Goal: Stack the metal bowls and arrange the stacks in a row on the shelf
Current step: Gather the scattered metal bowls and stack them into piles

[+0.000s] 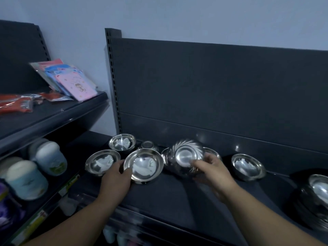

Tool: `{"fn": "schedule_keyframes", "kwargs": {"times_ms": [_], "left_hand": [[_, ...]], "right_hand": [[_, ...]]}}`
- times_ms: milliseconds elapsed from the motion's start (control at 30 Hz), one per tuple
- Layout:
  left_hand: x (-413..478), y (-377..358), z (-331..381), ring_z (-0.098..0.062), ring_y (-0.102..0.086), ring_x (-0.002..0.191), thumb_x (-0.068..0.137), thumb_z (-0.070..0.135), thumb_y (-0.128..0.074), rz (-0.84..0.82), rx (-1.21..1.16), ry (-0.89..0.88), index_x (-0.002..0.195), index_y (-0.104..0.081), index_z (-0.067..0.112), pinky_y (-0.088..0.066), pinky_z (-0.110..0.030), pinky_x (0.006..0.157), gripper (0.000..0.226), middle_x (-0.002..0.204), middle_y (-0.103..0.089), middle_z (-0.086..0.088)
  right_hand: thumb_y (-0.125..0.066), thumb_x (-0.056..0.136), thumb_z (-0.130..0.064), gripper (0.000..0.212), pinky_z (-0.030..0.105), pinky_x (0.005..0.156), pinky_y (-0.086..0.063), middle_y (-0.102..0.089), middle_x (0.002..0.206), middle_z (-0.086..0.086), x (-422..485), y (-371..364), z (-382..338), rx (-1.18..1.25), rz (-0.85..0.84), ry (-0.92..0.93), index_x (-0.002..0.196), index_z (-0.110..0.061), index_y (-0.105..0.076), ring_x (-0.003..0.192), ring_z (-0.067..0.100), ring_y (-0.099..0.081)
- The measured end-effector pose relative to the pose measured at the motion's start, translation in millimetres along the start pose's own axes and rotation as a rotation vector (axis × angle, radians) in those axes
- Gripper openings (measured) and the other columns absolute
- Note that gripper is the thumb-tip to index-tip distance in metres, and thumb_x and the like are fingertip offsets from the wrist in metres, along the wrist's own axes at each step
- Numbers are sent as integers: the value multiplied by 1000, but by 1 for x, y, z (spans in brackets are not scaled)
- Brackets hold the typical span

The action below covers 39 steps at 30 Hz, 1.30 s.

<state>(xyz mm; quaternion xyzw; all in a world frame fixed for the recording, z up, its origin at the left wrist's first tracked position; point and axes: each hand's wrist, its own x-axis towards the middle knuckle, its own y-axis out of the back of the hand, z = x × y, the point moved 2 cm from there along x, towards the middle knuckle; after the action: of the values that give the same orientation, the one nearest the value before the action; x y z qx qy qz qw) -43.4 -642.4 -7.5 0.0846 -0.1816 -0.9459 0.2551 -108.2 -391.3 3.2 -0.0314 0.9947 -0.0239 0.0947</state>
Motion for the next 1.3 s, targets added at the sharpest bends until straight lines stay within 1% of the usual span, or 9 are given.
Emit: {"fn": "schedule_keyframes", "kwargs": {"times_ms": [100, 233, 367, 500, 700, 867, 1000, 1167, 1300], "left_hand": [[-12, -29, 19, -16, -68, 56, 92, 21, -58, -129, -87, -1, 110, -60, 24, -49, -23, 49, 18, 88, -71, -3], [-31, -78, 31, -19, -69, 58, 91, 20, -57, -346, -25, -10, 106, -63, 28, -54, -26, 52, 18, 84, -74, -3], [-45, -119, 27, -17, -70, 60, 91, 25, -59, -481, 24, 36, 115, -62, 26, -55, -26, 55, 24, 80, -75, -1], [-50, -143, 24, -16, -69, 63, 94, 22, -54, -520, 50, 79, 125, -56, 24, -54, -26, 57, 32, 81, -73, -3], [-54, -159, 22, -20, -70, 73, 95, 21, -51, -577, 82, 119, 132, -50, 28, -55, -28, 61, 38, 90, -73, -4], [-52, -158, 30, -21, -65, 97, 99, 34, -44, -481, 171, 7, 112, -60, 25, -51, -34, 82, 23, 100, -70, -1], [-51, -153, 55, -16, -61, 78, 98, 46, -38, -318, 301, -219, 79, -65, 9, -45, -32, 73, 50, 78, -68, -4], [-46, -158, 62, -14, -68, 62, 91, 36, -56, -442, 188, -126, 74, -68, 13, -56, -32, 68, 31, 66, -68, -4], [-40, -157, 59, -14, -70, 60, 89, 21, -56, -429, 181, -103, 75, -68, 18, -60, -33, 70, 18, 64, -70, -1]], "right_hand": [[-80, 77, -7, 38, 29, 61, -57, -70, 98, 11, -4, 38, -17, -30, 179, 110, 106, -8, -56, 74, 16, -68], [-88, 68, -13, 34, 22, 65, -52, -70, 78, 0, -15, 83, -24, -427, 280, 248, 89, -9, -61, 69, 10, -64], [-84, 73, -9, 28, 2, 64, -43, -68, 78, -15, -33, 105, -15, -683, 200, 398, 90, -21, -66, 69, -11, -62], [-81, 74, -16, 16, 23, 74, -50, -66, 82, -10, -41, 120, 2, -941, 46, 551, 85, -20, -70, 79, 8, -64], [-62, 82, -18, 17, 25, 81, -48, -65, 104, -6, -42, 123, 22, -1265, -111, 549, 96, -27, -67, 103, 16, -59], [-57, 87, -16, 32, 22, 85, -42, -60, 119, -8, -36, 122, 28, -1299, -123, 580, 115, -30, -65, 115, 13, -51], [-58, 86, -12, 31, 20, 82, -43, -60, 116, -10, -31, 120, 30, -1267, -109, 650, 111, -29, -66, 111, 13, -54], [-70, 72, -9, 39, 27, 83, -56, -63, 114, -11, -22, 119, 38, -1209, -97, 746, 103, -34, -64, 108, 13, -60], [-66, 71, 0, 76, 14, 107, -26, -42, 145, -14, -15, 129, 34, -1103, -20, 669, 135, -38, -49, 134, 1, -33]]}}
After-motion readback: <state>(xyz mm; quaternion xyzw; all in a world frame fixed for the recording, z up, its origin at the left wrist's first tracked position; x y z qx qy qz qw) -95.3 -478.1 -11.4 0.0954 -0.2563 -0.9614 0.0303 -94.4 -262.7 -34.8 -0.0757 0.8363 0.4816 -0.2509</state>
